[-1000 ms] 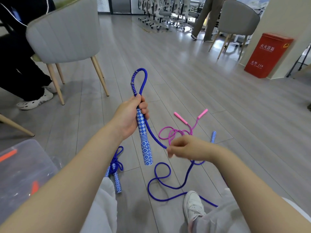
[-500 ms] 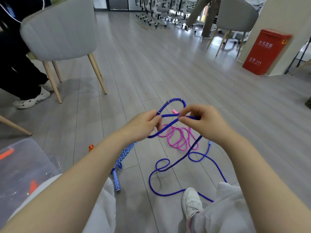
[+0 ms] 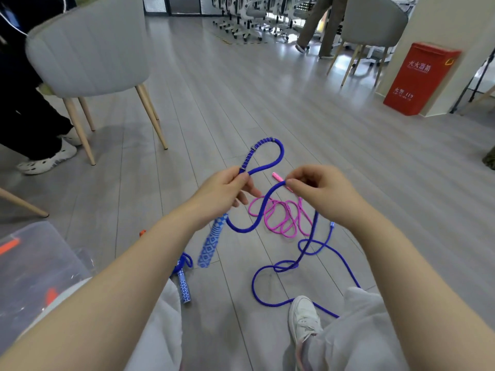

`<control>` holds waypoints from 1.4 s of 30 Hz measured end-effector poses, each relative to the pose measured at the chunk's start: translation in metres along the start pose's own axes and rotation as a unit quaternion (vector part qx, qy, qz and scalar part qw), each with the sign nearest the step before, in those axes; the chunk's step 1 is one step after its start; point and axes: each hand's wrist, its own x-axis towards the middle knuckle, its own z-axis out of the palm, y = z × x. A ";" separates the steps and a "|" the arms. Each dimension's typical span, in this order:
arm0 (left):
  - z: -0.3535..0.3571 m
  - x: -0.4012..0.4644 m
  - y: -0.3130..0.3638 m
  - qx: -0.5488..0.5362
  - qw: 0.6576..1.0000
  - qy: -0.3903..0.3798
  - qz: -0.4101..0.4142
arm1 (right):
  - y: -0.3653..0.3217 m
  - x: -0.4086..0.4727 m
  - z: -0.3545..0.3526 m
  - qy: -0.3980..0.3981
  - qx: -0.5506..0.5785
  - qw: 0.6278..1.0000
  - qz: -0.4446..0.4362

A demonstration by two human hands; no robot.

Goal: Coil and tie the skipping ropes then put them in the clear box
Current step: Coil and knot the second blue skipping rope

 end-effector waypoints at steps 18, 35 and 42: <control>0.012 -0.009 0.004 -0.122 0.980 -0.153 -0.042 | -0.005 0.001 0.027 0.027 -0.058 0.998 -0.022; -0.013 0.019 -0.010 -0.392 0.900 0.130 -0.143 | -0.005 -0.002 0.004 0.060 0.225 0.969 0.087; 0.010 0.008 -0.003 -0.304 0.947 -0.019 -0.101 | -0.018 -0.003 0.047 0.000 0.092 0.996 0.021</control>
